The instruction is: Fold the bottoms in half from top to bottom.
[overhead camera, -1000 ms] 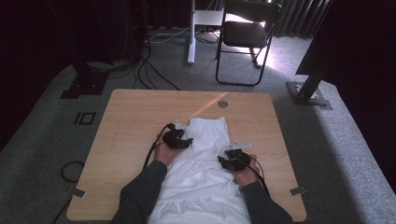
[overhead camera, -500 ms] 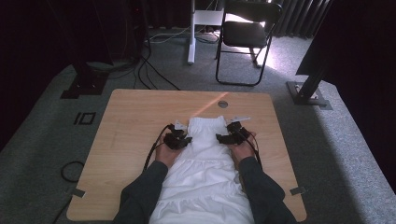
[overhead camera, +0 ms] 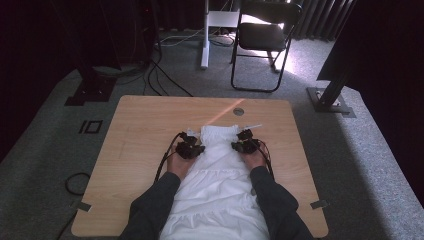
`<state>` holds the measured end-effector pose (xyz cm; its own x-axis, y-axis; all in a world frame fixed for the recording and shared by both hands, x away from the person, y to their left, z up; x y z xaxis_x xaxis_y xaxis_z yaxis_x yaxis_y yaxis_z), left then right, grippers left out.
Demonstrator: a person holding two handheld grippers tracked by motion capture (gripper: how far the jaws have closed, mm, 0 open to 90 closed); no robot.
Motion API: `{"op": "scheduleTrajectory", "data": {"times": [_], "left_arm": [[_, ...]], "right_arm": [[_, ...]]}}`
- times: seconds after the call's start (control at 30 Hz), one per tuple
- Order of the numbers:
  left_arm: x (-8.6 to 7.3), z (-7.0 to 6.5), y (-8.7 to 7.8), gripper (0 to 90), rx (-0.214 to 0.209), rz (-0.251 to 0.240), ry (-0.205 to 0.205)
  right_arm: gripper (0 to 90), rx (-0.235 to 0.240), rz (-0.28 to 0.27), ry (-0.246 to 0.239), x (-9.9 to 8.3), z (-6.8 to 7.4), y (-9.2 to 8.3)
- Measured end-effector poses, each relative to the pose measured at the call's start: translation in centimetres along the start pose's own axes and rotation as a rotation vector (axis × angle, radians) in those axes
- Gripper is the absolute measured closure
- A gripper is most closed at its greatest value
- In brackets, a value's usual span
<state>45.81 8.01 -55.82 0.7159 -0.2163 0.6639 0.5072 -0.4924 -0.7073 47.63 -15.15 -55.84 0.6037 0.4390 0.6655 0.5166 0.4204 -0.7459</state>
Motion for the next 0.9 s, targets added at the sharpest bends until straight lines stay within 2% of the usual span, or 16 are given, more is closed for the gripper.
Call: {"op": "scheduleTrajectory", "data": {"times": [0.03, 0.13, 0.17, 0.27, 0.4, 0.5, 0.57, 0.63, 0.7, 0.83, 0.87, 0.9], "left_arm": [[0.5, 0.1, -0.3, 86.9, 0.001, -0.009, 0.015], [2.6, 0.4, -1.7, 87.2, -0.024, -0.063, 0.015], [3.6, 0.4, -2.3, 87.2, -0.019, -0.080, 0.024], [6.7, -0.3, -4.1, 87.3, 0.006, -0.128, 0.063], [10.7, -0.8, -6.9, 87.3, 0.021, -0.202, 0.109], [13.1, -1.2, -8.7, 87.2, 0.018, -0.263, 0.142], [14.1, -1.3, -9.7, 87.2, 0.021, -0.288, 0.140], [14.3, -1.1, -10.3, 87.2, 0.010, -0.298, 0.128], [13.7, -1.0, -10.8, 87.2, -0.009, -0.298, 0.122], [11.2, -1.0, -11.7, 87.0, -0.047, -0.275, 0.138], [11.2, -1.0, -11.7, 87.0, -0.047, -0.275, 0.138], [9.6, -1.2, -12.3, 87.0, -0.073, -0.265, 0.146]], "right_arm": [[85.9, 0.001, -0.009, 0.003, 0.2, -0.3, -0.1], [85.9, -0.013, -0.048, -0.001, 1.5, -1.2, -1.2], [85.9, -0.019, -0.058, -0.008, 2.2, -1.5, -1.7], [85.9, -0.077, -0.095, -0.049, 4.9, -1.8, -3.2], [85.8, -0.116, -0.173, -0.064, 8.5, -2.6, -5.5], [85.7, -0.152, -0.244, -0.056, 11.1, -3.0, -7.8], [85.7, -0.181, -0.277, -0.068, 12.6, -2.8, -9.3], [85.6, -0.178, -0.288, -0.078, 13.5, -2.6, -10.4], [85.6, -0.165, -0.291, -0.102, 13.4, -2.1, -11.0], [85.5, -0.107, -0.289, -0.128, 11.4, -0.6, -11.7], [85.5, -0.107, -0.289, -0.128, 11.4, -0.6, -11.7], [85.5, -0.094, -0.290, -0.140, 10.6, -0.2, -11.8]]}}
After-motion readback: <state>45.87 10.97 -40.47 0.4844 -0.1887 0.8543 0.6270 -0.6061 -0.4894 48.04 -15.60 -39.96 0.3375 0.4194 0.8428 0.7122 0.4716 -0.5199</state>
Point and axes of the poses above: each handheld gripper's, and its own axes: y roughly forward along the jaws, x roughly out of its top, z roughly to its left, the point moved 2 cm from there along y, roughly forward along the jaws, and after that the axes turned 11 degrees about -y, right-handed, at the moved point
